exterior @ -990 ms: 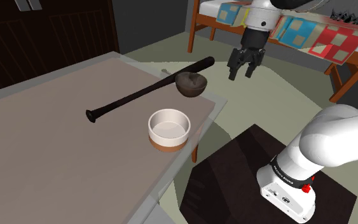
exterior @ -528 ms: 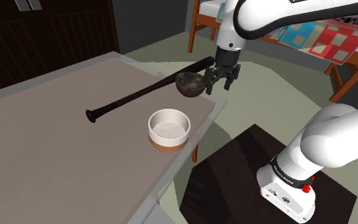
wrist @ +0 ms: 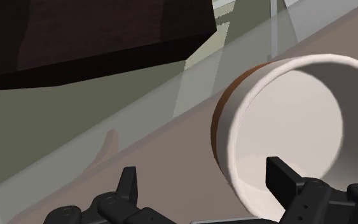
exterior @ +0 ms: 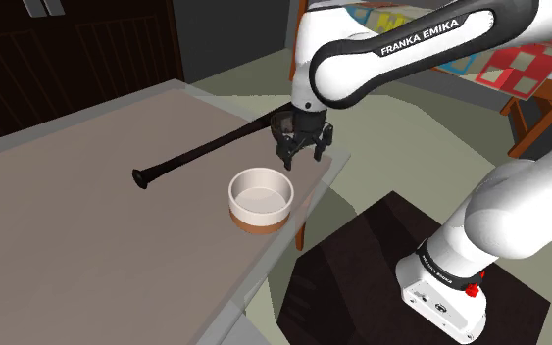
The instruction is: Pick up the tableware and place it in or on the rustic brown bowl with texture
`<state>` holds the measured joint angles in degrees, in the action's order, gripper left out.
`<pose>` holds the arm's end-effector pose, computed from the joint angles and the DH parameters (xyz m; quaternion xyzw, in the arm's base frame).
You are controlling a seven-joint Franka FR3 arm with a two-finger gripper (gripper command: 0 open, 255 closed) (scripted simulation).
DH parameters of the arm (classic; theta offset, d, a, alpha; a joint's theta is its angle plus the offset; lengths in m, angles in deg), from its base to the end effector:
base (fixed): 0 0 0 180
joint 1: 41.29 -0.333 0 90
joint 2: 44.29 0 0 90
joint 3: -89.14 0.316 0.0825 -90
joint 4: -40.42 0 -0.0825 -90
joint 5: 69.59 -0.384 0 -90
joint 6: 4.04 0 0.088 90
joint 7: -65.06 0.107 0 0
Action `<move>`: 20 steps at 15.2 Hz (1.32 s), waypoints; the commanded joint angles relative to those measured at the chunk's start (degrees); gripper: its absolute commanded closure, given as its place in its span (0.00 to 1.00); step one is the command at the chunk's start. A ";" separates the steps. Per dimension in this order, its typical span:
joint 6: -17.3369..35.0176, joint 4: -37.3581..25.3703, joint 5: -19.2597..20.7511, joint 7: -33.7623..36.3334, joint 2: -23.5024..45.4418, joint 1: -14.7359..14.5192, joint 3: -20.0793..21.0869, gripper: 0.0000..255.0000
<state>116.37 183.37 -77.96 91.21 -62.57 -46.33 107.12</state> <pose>0.3870 0.1710 0.3884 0.9961 -0.0765 -0.0439 0.0056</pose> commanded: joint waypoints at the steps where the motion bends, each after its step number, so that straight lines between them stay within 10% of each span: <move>1: 3.39 -1.02 1.25 3.49 4.59 -0.19 2.29 0.00; 19: 12.33 0.23 4.53 7.89 12.88 -0.10 4.43 0.00; 20: 12.33 0.23 4.53 7.89 12.88 -0.10 4.43 1.00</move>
<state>128.70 183.60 -73.44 99.10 -49.69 -46.43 111.55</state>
